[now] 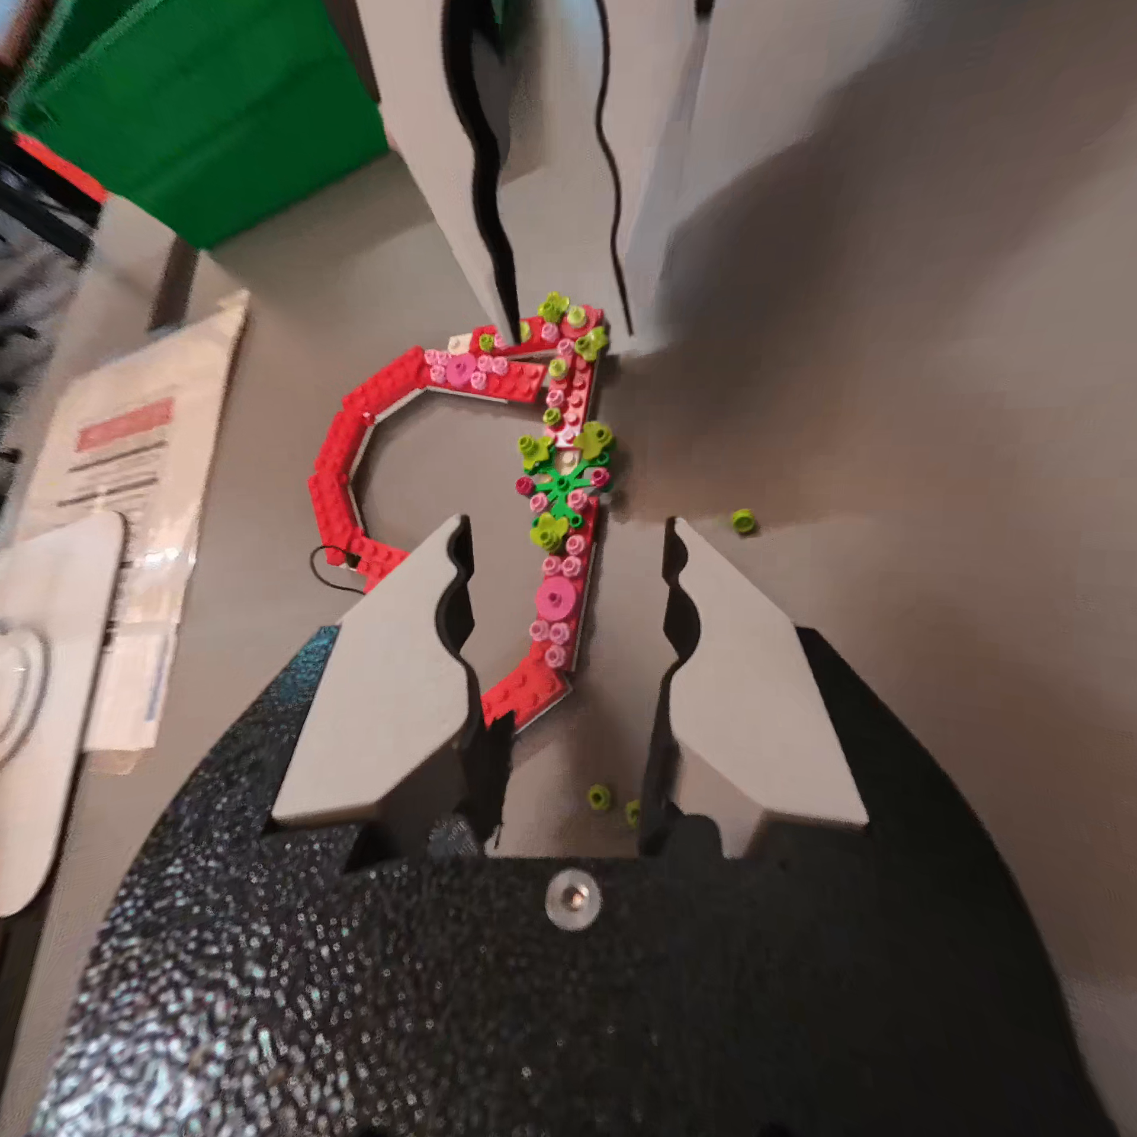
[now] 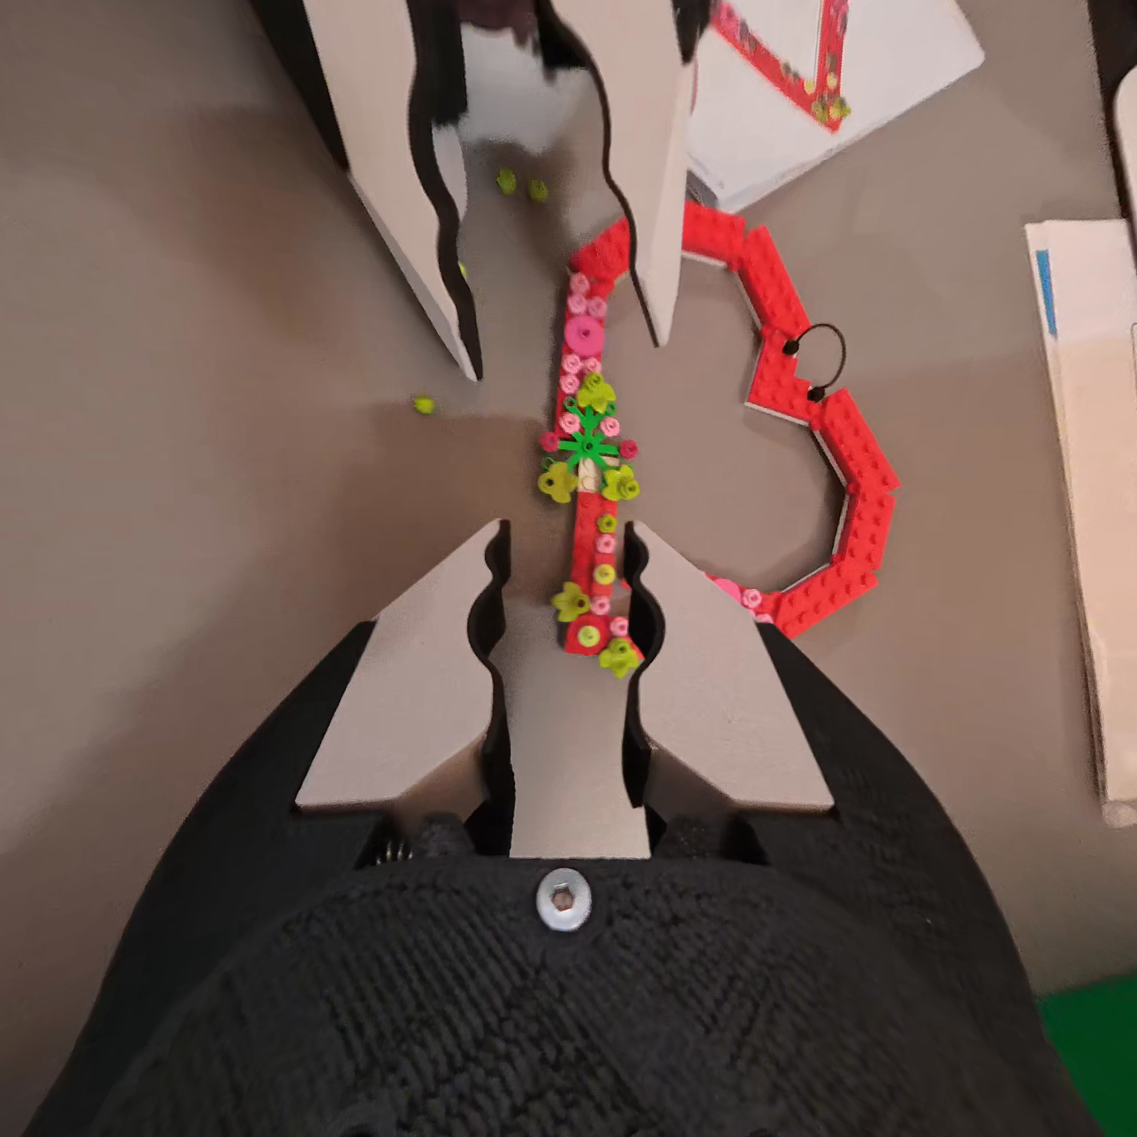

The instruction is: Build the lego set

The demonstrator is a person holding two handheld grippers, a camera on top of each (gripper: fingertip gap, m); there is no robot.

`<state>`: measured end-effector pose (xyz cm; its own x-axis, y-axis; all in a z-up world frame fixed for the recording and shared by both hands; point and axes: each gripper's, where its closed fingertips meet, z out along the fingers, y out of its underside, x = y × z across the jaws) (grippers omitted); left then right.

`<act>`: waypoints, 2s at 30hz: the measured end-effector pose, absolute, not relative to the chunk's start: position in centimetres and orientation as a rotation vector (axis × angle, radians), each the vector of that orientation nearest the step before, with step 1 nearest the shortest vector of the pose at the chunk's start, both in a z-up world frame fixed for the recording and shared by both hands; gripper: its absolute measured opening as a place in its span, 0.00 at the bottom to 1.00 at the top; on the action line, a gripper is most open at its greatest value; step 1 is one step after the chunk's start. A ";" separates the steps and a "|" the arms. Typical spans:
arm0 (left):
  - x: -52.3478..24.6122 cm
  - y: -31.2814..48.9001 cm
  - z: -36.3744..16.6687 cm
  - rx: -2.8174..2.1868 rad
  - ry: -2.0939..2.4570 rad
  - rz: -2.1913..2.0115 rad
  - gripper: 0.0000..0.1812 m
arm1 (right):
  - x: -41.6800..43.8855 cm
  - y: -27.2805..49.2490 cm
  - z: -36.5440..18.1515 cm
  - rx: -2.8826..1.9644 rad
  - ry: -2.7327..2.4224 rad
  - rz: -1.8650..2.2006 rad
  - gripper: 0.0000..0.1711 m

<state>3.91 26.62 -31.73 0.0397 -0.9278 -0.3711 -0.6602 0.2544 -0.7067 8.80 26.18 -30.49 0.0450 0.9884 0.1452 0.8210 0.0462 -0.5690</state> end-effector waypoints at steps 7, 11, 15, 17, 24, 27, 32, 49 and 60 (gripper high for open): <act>4.0 26.9 -33.5 -1.605 1.799 -0.526 0.27 | 8.3 27.5 -32.8 -1.810 -1.877 0.425 0.21; 3.6 27.3 -33.8 -1.623 1.847 -0.513 0.26 | 8.5 27.7 -33.0 -1.794 -1.911 0.412 0.20; 3.1 27.4 -33.8 -1.653 1.873 -0.565 0.24 | 8.4 27.8 -32.9 -1.783 -1.934 0.402 0.19; 3.0 27.3 -34.0 -1.664 1.890 -0.593 0.24 | 8.5 27.9 -32.9 -1.792 -1.945 0.399 0.19; 3.3 27.5 -34.4 -1.673 1.940 -0.620 0.22 | 8.5 27.4 -33.3 -1.779 -1.989 0.389 0.17; 3.3 27.4 -34.5 -1.671 1.954 -0.639 0.19 | 8.5 27.4 -33.7 -1.789 -1.994 0.389 0.17; 3.3 27.3 -34.5 -1.659 1.965 -0.682 0.12 | 8.8 27.5 -34.4 -1.814 -2.011 0.408 0.14; 4.0 27.7 -33.8 -1.615 1.910 -0.749 0.08 | 8.1 27.1 -34.5 -1.773 -2.011 0.490 0.09; 4.3 27.7 -33.8 -1.606 1.901 -0.746 0.08 | 9.4 27.2 -33.8 -1.779 -2.010 0.486 0.17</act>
<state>4.26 27.65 -33.79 -0.1471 -0.9879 -0.0491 -0.6908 0.1381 -0.7097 9.42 27.19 -33.81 -0.1007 0.9922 0.0738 0.8487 0.1244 -0.5140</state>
